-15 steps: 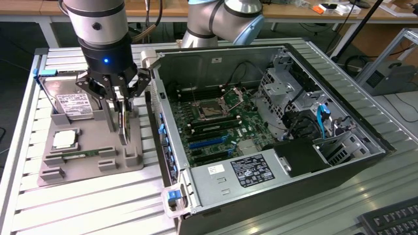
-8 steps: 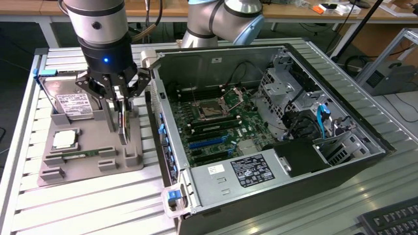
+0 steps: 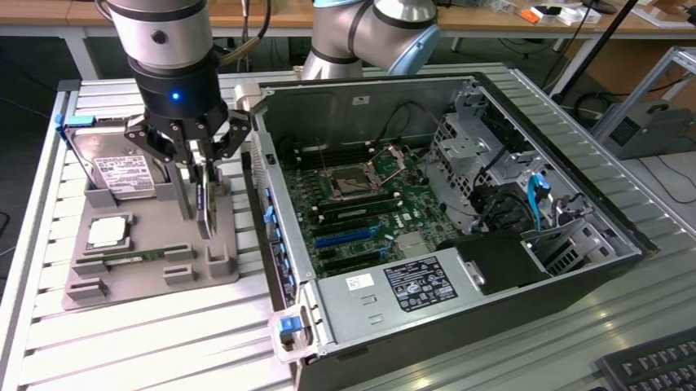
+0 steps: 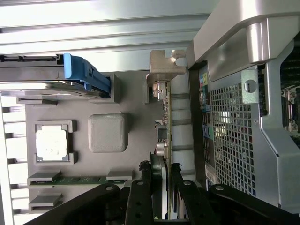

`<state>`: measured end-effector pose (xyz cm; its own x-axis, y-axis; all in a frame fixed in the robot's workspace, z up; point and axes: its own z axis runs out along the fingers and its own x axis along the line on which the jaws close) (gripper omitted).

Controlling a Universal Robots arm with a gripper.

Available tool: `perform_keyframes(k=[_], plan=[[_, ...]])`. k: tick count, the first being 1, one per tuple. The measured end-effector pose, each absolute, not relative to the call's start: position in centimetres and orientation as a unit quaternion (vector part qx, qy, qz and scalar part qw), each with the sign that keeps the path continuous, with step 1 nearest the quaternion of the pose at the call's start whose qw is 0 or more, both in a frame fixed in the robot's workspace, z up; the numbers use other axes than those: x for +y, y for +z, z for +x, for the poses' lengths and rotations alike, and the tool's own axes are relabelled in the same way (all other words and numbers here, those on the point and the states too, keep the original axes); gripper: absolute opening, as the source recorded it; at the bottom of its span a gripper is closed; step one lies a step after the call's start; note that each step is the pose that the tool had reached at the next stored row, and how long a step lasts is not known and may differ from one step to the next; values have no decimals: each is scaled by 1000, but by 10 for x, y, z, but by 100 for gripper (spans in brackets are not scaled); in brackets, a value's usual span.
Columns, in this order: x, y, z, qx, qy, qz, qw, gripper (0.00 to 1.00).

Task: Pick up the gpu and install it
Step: 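Pick up the gpu and move the gpu toward the slot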

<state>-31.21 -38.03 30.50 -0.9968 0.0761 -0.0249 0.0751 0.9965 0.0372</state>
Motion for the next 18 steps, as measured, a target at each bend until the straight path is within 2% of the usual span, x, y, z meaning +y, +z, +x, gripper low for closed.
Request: perform_keyframes(k=[18], plan=[[-380, 309, -312, 999, 18, 38, 13, 27]])
